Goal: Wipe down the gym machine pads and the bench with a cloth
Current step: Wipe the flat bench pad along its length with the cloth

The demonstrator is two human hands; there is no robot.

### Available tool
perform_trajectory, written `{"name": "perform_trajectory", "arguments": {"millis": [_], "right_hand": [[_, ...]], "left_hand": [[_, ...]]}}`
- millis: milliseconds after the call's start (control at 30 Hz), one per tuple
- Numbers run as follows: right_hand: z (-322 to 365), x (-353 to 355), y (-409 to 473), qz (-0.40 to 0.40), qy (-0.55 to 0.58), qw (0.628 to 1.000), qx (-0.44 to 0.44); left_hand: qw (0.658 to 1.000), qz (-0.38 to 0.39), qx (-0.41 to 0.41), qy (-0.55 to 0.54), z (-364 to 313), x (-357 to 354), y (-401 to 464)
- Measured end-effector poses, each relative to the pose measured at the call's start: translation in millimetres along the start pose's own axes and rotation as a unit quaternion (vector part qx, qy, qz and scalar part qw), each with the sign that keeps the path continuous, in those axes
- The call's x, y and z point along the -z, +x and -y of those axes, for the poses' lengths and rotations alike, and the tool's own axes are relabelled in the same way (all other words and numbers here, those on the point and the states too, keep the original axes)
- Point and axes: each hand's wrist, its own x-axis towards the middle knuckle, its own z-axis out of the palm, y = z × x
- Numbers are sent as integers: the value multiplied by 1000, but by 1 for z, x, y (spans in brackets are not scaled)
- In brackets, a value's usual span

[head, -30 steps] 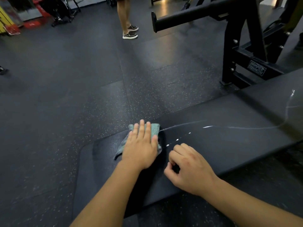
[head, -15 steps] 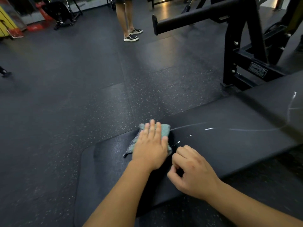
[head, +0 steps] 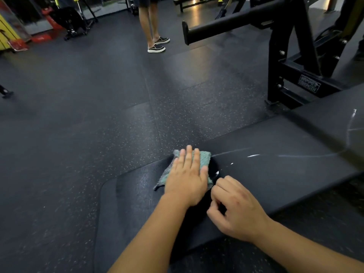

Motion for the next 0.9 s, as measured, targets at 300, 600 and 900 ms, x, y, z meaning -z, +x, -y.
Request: {"name": "perform_trajectory", "arguments": {"millis": [300, 600, 900], "right_hand": [[-1, 3, -2, 7, 7, 1000, 1], [0, 2, -1, 10, -2, 1000, 3], [-2, 2, -4, 16, 5, 1000, -14]], "left_hand": [[983, 20, -173, 60, 38, 6, -81], [995, 7, -100, 20, 6, 0, -2], [998, 4, -27, 52, 81, 8, -124]]}}
